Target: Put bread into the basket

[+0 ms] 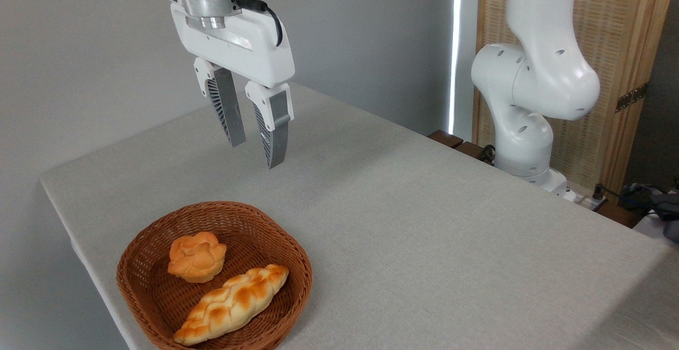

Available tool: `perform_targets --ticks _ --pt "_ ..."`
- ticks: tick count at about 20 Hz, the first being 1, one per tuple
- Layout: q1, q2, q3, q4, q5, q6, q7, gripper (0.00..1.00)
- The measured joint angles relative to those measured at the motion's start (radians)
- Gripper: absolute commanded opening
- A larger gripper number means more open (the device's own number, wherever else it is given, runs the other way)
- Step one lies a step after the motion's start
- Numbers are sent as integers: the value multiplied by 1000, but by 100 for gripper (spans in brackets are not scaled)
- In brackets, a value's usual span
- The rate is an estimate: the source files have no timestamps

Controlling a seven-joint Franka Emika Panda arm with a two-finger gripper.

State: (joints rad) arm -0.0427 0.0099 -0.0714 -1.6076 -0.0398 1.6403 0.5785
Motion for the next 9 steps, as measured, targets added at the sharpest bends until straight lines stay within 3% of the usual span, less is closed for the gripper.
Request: perform_targets --ticks 2,9 --pt "2 0 0 0 24 0 0 100" --pt "3 -1 0 1 28 0 -1 100"
